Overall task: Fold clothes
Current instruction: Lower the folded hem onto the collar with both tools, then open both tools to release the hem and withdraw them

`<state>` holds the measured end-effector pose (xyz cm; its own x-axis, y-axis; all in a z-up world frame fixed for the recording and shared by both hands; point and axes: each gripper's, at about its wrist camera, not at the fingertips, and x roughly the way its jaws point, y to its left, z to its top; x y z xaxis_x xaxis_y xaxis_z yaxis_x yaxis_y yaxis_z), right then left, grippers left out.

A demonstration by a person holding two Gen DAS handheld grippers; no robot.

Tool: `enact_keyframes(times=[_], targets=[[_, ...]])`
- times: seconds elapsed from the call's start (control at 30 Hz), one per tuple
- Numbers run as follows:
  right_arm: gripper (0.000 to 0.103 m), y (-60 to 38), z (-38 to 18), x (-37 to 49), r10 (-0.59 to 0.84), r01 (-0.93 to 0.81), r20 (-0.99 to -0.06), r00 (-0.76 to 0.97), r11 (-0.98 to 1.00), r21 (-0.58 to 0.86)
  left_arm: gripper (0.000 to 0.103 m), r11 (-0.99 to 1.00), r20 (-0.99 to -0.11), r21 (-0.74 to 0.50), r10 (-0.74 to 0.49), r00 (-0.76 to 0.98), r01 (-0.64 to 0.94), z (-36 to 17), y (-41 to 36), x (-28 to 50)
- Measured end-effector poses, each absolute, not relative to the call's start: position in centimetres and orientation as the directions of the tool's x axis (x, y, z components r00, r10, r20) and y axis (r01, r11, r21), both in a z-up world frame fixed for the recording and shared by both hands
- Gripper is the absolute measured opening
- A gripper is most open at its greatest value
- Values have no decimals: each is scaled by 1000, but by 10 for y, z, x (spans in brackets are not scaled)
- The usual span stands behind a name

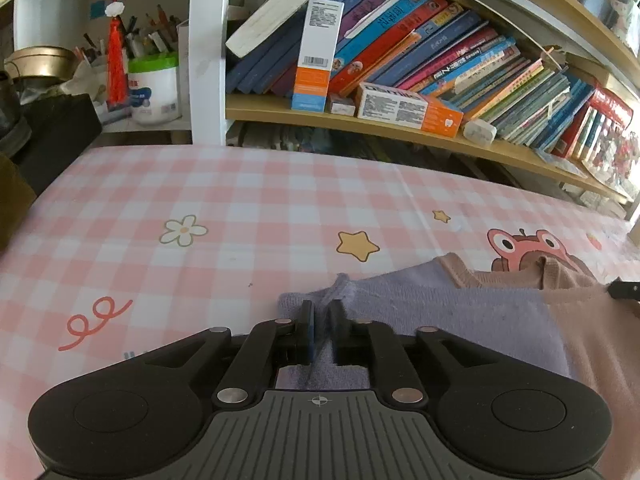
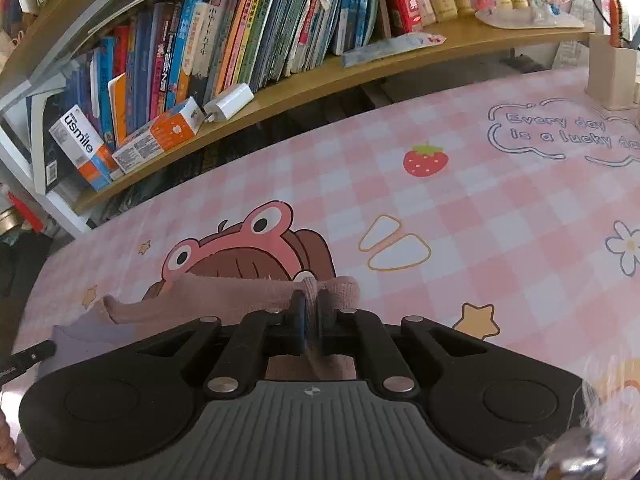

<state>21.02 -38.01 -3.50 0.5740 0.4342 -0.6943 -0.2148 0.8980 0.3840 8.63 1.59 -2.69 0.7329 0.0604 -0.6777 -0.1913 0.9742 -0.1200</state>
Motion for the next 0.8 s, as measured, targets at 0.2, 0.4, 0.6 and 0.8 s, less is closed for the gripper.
enact_keyframes(times=[0.2,0.4,0.6,0.8], targets=[[29,-385,-11,193,392,-212,-670,630,917,338,22,969,-625,-135,79,776,-207,0,14,67],[9,-382,-12,184,393,-263,-689,609,920,292,22,979,-593,-146,28,805,-142,11,-3,44],[5,-386,-32,199,363,-194,-728,581,931,310,22,971,-671,-152,34,741,-182,-16,-6,44],[6,-386,-24,194,372,-220,-715,591,928,301,22,970,-661,-153,41,750,-188,-14,-5,42]])
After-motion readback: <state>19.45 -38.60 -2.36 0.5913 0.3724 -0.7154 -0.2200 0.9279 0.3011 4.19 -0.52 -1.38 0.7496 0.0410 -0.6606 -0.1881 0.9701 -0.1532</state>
